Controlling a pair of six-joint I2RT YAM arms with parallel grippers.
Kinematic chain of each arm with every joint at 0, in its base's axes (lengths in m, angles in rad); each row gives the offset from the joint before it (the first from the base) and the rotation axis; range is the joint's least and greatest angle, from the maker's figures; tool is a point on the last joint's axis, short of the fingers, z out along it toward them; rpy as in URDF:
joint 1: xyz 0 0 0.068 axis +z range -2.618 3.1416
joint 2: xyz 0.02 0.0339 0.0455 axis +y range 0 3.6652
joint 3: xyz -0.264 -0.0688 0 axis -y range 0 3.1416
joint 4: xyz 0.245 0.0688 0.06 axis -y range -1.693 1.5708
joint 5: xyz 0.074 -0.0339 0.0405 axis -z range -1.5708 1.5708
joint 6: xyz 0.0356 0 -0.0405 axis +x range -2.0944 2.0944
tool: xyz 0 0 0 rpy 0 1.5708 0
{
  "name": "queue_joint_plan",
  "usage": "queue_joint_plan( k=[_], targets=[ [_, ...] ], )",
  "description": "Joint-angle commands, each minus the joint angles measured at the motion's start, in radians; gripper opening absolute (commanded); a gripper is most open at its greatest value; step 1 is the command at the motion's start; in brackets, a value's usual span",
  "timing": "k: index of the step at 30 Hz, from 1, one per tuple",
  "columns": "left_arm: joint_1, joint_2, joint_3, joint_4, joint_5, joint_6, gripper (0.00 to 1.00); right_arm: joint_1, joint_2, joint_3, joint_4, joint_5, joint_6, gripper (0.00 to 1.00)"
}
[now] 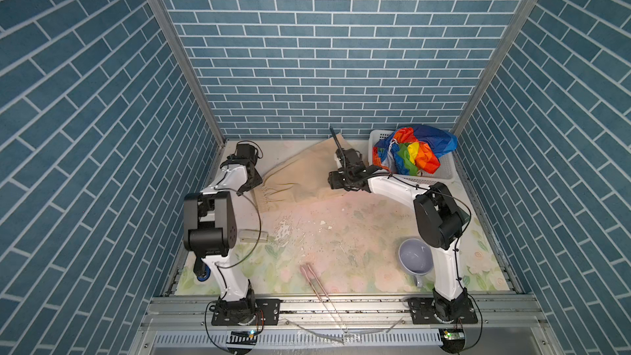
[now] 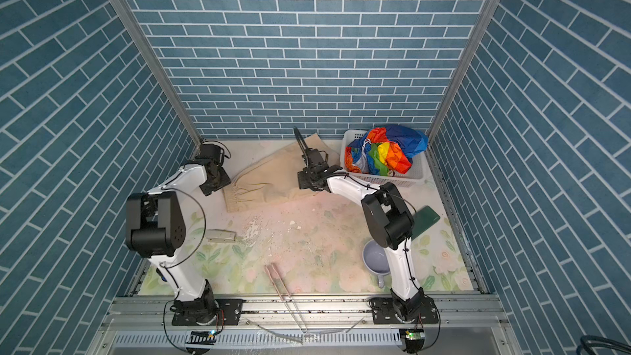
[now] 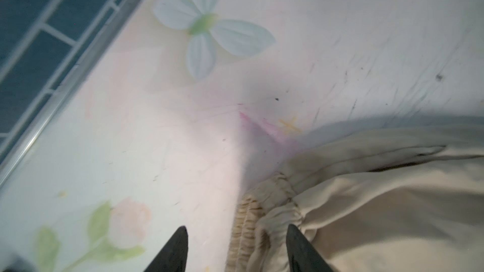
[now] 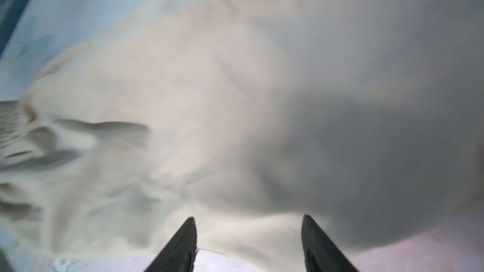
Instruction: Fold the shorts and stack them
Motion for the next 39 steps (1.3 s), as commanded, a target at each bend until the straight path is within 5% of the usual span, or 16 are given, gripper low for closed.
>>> queue_joint_plan(
  k=[1, 3, 12, 21, 31, 37, 39],
  targets=[
    [0.048, -0.147, -0.067, -0.037, 0.037, -0.035, 0.67, 0.098, -0.035, 0.054, 0.072, 0.043, -0.317, 0.77],
    [0.088, -0.208, -0.111, -0.032, 0.087, -0.060, 0.67, 0.147, -0.013, 0.049, 0.159, 0.005, -0.446, 0.95],
    [0.255, -0.316, -0.314, 0.055, 0.343, -0.140, 0.70, 0.254, 0.212, 0.096, 0.447, -0.170, -0.857, 0.89],
    [0.255, -0.281, -0.480, 0.342, 0.539, -0.230, 0.88, 0.295, 0.370, 0.247, 0.385, -0.176, -0.949, 0.84],
    [0.193, -0.143, -0.582, 0.625, 0.582, -0.314, 0.91, 0.308, 0.421, 0.305, 0.335, -0.164, -0.982, 0.76],
    [0.178, -0.121, -0.587, 0.663, 0.585, -0.352, 0.90, 0.311, 0.481, 0.427, 0.167, -0.199, -0.994, 0.51],
    [0.178, -0.155, -0.587, 0.617, 0.557, -0.342, 0.90, 0.310, 0.509, 0.478, 0.127, -0.204, -0.973, 0.25]
  ],
)
